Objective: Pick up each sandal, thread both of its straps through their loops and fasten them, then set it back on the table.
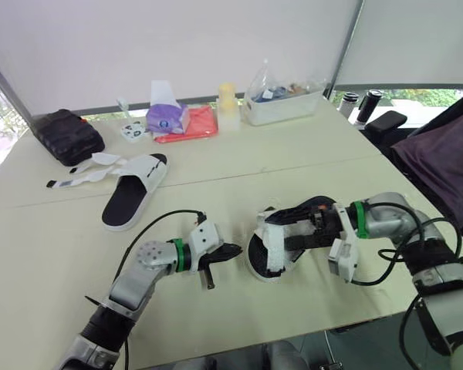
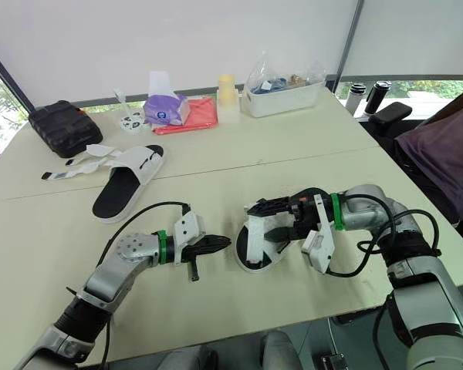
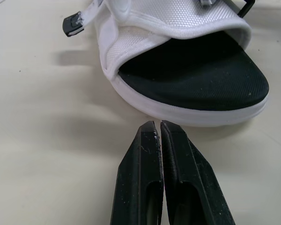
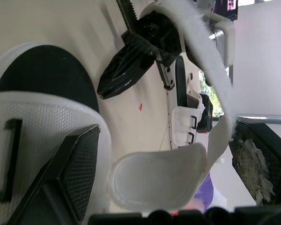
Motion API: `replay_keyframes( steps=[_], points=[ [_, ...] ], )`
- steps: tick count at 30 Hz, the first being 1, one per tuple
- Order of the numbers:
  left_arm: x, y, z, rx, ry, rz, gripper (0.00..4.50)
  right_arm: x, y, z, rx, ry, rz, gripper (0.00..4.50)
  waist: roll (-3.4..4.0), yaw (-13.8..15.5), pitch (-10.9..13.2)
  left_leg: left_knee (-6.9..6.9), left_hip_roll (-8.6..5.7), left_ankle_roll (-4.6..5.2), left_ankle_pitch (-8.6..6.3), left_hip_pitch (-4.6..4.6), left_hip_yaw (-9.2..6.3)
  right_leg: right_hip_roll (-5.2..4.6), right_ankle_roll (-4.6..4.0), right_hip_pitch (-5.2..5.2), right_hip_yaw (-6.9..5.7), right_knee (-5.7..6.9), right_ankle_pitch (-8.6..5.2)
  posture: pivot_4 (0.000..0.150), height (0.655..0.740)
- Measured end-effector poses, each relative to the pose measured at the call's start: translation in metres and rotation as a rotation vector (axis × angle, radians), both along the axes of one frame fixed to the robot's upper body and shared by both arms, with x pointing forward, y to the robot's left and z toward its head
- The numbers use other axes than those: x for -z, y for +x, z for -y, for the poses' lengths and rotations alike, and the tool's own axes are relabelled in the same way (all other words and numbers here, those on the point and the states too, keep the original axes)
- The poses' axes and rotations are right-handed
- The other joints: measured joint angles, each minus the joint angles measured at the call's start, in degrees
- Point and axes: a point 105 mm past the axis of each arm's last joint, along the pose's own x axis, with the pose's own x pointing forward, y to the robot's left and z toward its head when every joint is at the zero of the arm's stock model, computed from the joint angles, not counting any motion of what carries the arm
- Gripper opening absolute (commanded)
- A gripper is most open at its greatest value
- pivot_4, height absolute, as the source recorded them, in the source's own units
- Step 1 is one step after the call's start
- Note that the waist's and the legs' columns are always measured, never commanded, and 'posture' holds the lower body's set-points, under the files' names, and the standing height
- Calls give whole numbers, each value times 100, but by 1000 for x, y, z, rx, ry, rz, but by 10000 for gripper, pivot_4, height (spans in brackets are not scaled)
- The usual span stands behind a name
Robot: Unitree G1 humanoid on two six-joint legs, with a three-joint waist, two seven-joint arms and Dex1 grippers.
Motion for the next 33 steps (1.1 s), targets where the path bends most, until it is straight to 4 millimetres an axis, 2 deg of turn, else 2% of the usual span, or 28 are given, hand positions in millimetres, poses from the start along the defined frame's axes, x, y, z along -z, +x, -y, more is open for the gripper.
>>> replay_keyframes(
  steps=[5,9,12,15,20,24,28,33],
  points=[
    [-2,3,0,-11,-12,-1,1239,1,3,-2,24,13,-15,44162,0,3,0,0,0,0,0,-1,0,0,0,-1,0,-1,0,1500,7400],
    [-17,10,-13,-59,-87,-43,1239,1,5,-4,31,32,-24,44162,0,-12,0,-1,2,0,0,0,0,2,0,-2,0,0,0,1500,7400],
    [-35,3,-15,-21,-146,-86,1239,1,5,-4,34,34,-27,44162,0,-13,0,-1,2,0,0,-2,0,1,0,-2,0,-1,0,1500,7400],
    [-42,-12,-4,62,-177,-136,1239,1,5,-4,30,31,-27,44162,0,-10,0,0,2,0,0,-1,1,1,0,-1,1,-1,0,1500,7400],
    [-30,-27,18,167,-135,-180,1239,0,6,-5,24,19,-18,44162,-1,-9,0,0,0,0,0,0,3,2,0,0,2,0,0,1500,7400],
    [-1,-24,27,201,12,-144,1239,-1,5,-5,20,18,-14,44162,-1,-1,0,0,-5,0,0,1,4,3,-1,2,2,-1,0,1500,7400],
    [-1,-12,38,226,98,-11,1239,-3,4,-3,16,3,1,44162,-1,42,0,2,-7,3,-1,34,-1,3,-1,56,0,-27,0,1500,7400],
    [1,-3,37,198,123,41,1239,-5,0,13,16,-66,35,44162,-1,1,0,-8,-6,31,-16,82,3,4,0,95,1,-31,-1,1500,7400]
  ],
)
